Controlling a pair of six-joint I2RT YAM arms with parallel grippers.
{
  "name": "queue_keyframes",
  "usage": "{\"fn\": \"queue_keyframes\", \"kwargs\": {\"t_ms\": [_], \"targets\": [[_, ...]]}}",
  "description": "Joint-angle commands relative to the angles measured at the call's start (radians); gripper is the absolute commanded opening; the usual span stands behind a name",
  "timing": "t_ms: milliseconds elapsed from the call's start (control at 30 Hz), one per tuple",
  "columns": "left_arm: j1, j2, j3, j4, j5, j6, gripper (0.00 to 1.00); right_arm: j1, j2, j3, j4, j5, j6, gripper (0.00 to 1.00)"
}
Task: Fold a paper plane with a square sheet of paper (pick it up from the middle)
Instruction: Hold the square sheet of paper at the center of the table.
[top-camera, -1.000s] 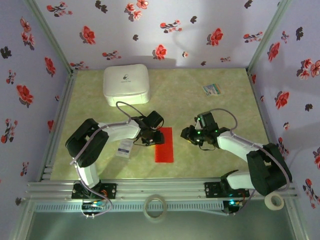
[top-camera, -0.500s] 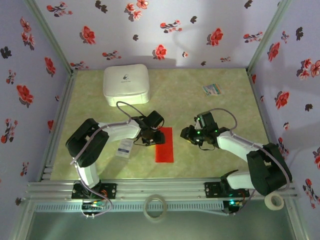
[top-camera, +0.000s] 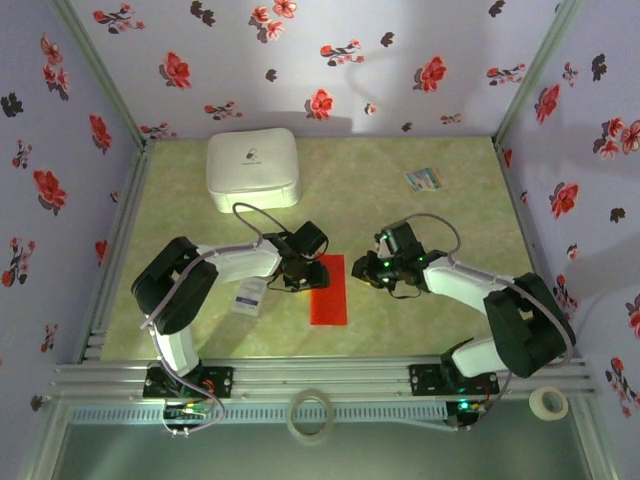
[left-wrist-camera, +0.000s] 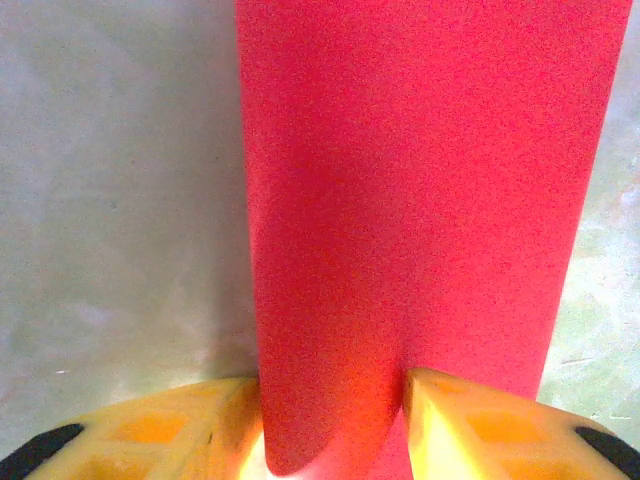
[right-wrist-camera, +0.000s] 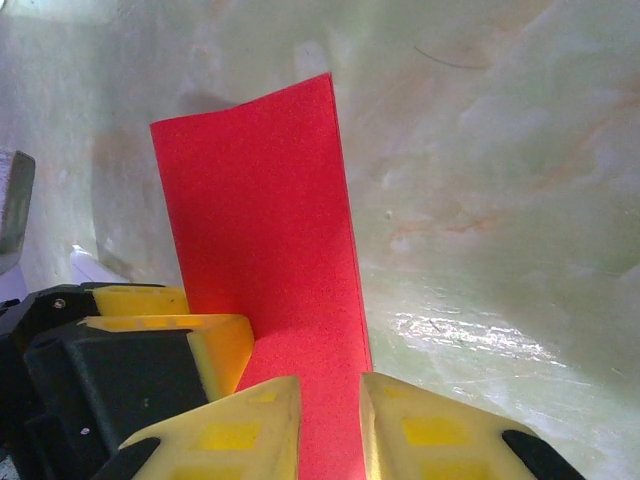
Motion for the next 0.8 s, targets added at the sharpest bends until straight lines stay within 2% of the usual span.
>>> {"fn": "queue_keyframes", "kwargs": {"t_ms": [0,567,767], "targets": [[0.014,0.109,-0.055,-0.032,-0.128,0.022,0.45,0.005,0.005,0.023,-0.005,-0.002,-0.013,0.23],[0.015,0.104,-0.074,-0.024,-0.162,-0.058,0.46,0.006,0.004,0.033,-0.020,0.005,-0.016,0.23],[0.014,0.117,-0.055,-0.025,-0.155,-0.010,0.48,0.006,0.004,0.037,-0.029,0.011,-0.019,0.24]]}}
